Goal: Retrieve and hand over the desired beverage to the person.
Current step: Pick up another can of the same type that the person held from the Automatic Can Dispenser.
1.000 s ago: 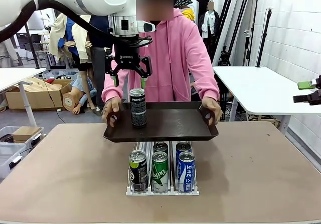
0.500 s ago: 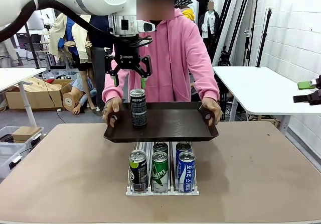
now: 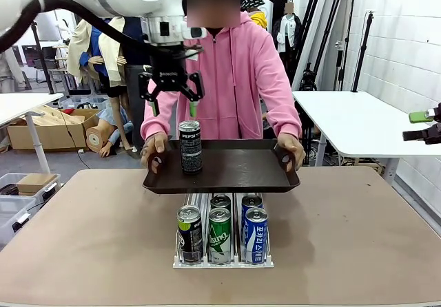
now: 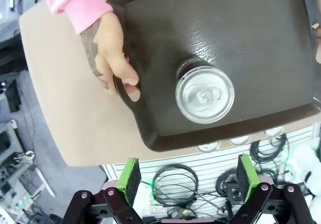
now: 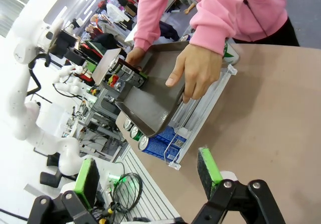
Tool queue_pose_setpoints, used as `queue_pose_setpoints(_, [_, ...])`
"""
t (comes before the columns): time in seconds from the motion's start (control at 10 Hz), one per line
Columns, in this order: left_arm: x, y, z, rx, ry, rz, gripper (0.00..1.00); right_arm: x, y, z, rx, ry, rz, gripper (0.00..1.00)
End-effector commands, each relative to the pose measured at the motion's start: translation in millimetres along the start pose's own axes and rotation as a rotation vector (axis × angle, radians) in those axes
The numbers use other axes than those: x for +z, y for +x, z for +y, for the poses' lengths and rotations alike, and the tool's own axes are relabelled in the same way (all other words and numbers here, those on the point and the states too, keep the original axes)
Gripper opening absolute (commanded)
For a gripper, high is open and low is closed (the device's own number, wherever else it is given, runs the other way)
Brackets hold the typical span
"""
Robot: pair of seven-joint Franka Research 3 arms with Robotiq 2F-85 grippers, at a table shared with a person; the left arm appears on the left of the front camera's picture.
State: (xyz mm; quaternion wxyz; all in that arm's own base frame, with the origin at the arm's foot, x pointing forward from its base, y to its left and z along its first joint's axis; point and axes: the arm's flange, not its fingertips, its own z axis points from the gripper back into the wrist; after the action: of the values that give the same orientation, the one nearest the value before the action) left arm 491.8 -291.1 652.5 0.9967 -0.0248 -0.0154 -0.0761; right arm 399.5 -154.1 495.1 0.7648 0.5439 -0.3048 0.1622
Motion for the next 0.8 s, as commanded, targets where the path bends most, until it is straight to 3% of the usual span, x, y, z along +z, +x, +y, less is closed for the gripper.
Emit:
queue_pose_setpoints(0.0, [9, -20, 56, 0.061, -0.110, 0.021, 1.00, 0, 0, 0, 0.004, 0.010, -0.004, 1.00])
queue_pose_setpoints(0.4, [6, -34, 196, 0.132, -0.512, 0.025, 1.00, 0, 0, 0, 0.004, 0.010, -0.004, 1.00])
queue_pose_setpoints(0.7, [-9, -80, 297, 0.109, -0.882, -0.082, 1.00, 0, 0, 0, 0.004, 0.010, -0.004, 1.00])
